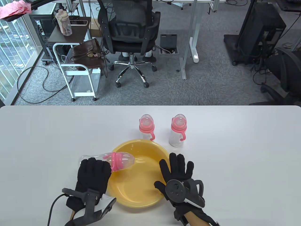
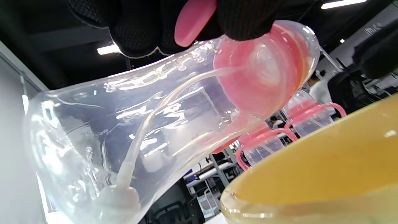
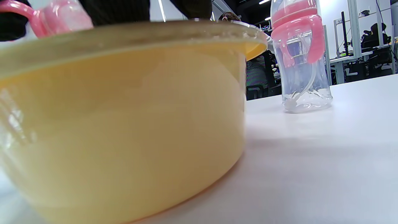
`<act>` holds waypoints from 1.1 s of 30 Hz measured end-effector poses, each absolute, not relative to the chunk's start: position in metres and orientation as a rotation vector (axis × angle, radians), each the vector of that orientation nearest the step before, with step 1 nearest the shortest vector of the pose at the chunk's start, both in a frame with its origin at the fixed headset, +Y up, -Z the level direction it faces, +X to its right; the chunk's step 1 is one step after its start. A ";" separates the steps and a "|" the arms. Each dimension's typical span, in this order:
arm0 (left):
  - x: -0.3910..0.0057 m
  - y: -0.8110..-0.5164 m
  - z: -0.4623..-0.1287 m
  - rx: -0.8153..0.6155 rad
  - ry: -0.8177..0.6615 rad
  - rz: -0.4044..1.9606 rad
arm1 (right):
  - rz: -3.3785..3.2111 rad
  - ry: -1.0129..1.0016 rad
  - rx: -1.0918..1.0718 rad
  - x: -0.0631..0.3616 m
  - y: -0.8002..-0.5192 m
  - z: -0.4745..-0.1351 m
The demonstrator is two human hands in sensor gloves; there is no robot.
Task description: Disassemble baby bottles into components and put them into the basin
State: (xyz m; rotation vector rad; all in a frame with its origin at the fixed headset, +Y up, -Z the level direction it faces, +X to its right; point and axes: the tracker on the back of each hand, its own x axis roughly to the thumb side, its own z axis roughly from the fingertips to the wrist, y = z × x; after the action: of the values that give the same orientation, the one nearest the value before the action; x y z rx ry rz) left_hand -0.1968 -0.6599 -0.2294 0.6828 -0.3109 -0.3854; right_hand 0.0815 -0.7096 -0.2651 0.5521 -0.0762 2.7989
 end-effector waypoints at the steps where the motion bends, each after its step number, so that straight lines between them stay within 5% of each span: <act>1: -0.198 -0.661 -0.228 0.697 -0.305 -0.391 | 2.799 -0.070 0.549 0.082 -0.710 -0.265; 10: -0.195 -0.663 -0.222 0.725 -0.348 -0.298 | 2.787 -0.094 0.606 0.079 -0.703 -0.263; 21: -0.175 -0.665 -0.218 0.737 -0.439 -0.297 | 2.443 -0.205 0.717 0.060 -0.659 -0.272; 26: -0.174 -0.662 -0.214 0.765 -0.454 -0.289 | 2.395 0.007 0.704 0.045 -0.642 -0.290; 33: -0.168 -0.660 -0.207 0.810 -0.499 -0.289 | 2.175 0.242 0.725 0.039 -0.655 -0.299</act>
State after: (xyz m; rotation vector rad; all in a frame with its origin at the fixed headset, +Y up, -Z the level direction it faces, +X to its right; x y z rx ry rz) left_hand -0.1677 -0.6595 -0.2067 0.8097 -0.4992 -0.2887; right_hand 0.0385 -0.6548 -0.2988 0.7251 0.2418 2.1754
